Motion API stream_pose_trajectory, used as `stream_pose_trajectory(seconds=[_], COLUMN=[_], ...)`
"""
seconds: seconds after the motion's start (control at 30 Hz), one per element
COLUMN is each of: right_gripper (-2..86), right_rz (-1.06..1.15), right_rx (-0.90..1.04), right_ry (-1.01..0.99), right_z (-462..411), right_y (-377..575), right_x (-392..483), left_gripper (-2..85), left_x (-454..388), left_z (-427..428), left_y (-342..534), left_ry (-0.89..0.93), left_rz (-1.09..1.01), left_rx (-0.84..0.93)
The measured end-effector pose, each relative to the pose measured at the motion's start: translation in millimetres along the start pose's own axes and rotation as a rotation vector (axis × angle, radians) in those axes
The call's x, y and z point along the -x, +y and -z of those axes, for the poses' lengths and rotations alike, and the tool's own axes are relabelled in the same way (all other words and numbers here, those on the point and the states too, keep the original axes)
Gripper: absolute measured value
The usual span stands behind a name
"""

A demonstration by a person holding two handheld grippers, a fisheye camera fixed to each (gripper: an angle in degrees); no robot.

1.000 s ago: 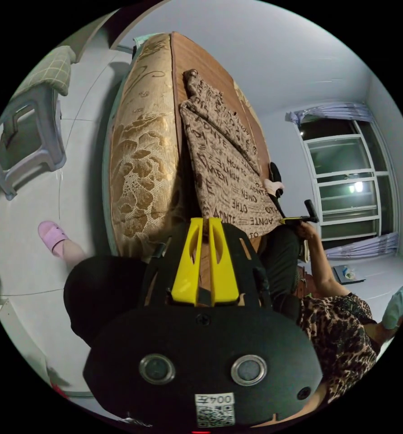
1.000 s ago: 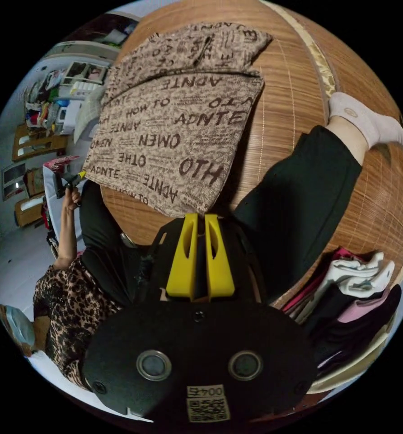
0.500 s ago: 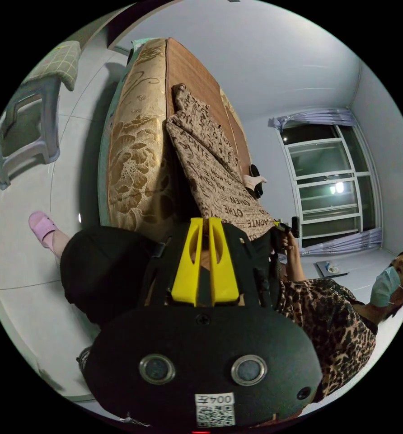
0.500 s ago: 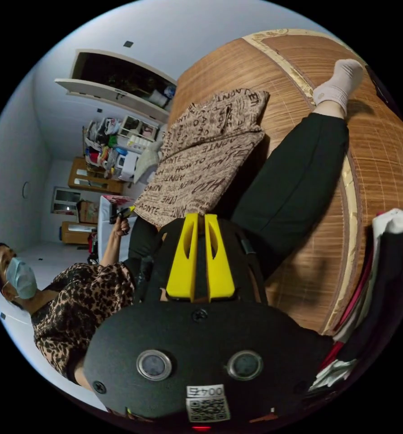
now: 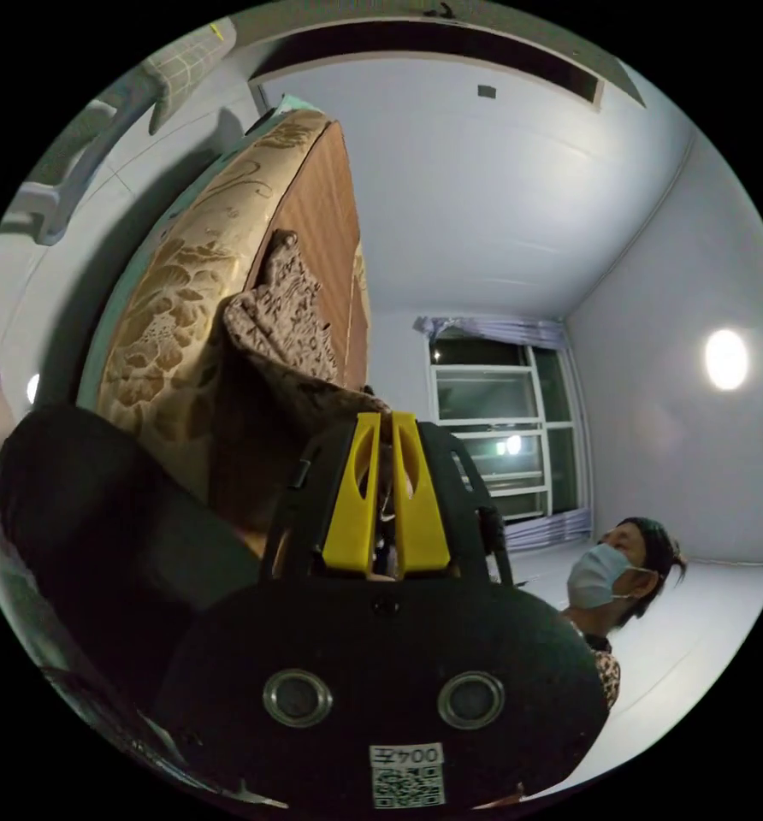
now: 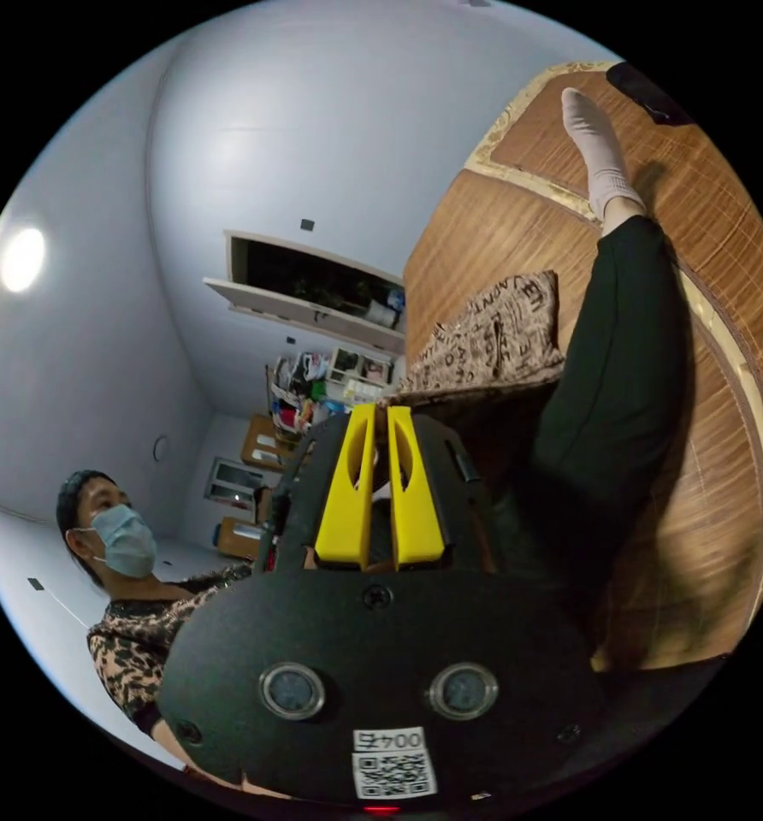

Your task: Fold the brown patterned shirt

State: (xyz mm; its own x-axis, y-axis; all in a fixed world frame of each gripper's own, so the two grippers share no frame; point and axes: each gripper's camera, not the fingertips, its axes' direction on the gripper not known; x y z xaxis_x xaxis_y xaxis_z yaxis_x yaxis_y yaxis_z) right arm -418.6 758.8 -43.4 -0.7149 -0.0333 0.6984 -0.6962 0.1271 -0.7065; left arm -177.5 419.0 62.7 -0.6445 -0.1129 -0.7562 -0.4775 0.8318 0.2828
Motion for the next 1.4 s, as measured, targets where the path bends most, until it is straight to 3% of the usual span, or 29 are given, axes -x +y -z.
stream_pose_trajectory(seconds=[0.33, 0.77, 1.1, 1.4], right_gripper=[3.6, 3.7, 4.3, 6.4], right_rz=[-0.086, -0.222, -0.245, -0.192], right_rx=[-0.104, -0.019, 0.042, 0.025], right_ry=[0.005, 0.150, 0.397, 0.563], right_z=[-2, -92, -176, -245], right_y=[-116, -277, -321, -327], right_x=[-34, -128, -174, -163], left_gripper=[2.4, 2.5, 2.8, 4.8], left_x=[1, 52, 102, 132], left_z=[-35, -110, -151, -163], left_y=[-126, -268, -313, -311], left_ry=[0.057, -0.129, -0.212, -0.068], left_rz=[0.053, 0.154, 0.220, 0.293], left_rx=[-0.113, -0.163, -0.196, -0.265])
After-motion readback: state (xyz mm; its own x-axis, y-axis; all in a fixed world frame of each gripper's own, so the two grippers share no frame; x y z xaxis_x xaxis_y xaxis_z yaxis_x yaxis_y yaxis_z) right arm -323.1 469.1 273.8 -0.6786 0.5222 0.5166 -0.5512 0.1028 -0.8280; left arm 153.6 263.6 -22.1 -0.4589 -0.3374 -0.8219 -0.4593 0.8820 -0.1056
